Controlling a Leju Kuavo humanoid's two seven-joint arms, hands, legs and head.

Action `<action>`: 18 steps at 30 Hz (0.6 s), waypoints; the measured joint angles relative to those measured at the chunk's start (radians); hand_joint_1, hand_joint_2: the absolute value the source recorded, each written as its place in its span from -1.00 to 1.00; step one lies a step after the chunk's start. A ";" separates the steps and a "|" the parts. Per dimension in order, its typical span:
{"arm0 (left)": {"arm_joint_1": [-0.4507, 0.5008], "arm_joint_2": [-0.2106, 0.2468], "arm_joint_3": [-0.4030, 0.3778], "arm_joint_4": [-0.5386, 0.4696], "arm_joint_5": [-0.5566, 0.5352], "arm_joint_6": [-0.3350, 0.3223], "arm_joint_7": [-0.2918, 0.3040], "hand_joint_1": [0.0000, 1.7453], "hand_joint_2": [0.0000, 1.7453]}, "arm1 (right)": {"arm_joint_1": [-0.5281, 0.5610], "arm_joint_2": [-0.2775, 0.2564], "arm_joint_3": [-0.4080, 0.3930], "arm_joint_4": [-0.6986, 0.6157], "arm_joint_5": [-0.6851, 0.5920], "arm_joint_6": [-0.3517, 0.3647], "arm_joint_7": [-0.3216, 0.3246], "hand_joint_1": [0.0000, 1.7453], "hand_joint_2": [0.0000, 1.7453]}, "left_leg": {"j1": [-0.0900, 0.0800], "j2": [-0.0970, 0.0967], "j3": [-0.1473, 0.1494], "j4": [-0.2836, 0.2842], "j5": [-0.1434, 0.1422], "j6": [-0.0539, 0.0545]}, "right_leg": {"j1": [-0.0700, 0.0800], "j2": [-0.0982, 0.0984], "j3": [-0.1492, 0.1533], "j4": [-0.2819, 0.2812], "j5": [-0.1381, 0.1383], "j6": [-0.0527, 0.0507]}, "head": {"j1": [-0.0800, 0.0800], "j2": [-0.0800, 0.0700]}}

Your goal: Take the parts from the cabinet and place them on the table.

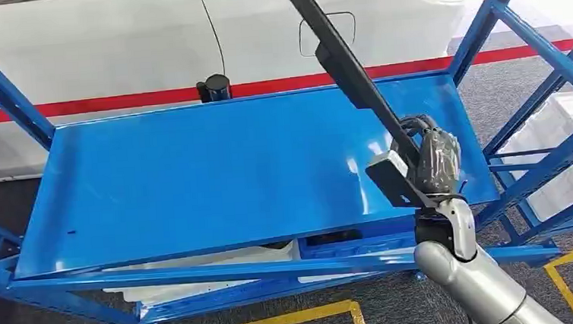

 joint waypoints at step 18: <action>0.002 -0.011 0.000 0.000 -0.018 -0.005 0.023 -1.00 -1.00 | 0.098 0.070 -0.235 -0.295 -0.006 0.000 -0.106 1.00 1.00 | 0.000 -0.006 -0.001 0.000 0.000 0.000 | 0.000 -0.002 -0.001 0.000 0.000 0.000 | 0.000 0.000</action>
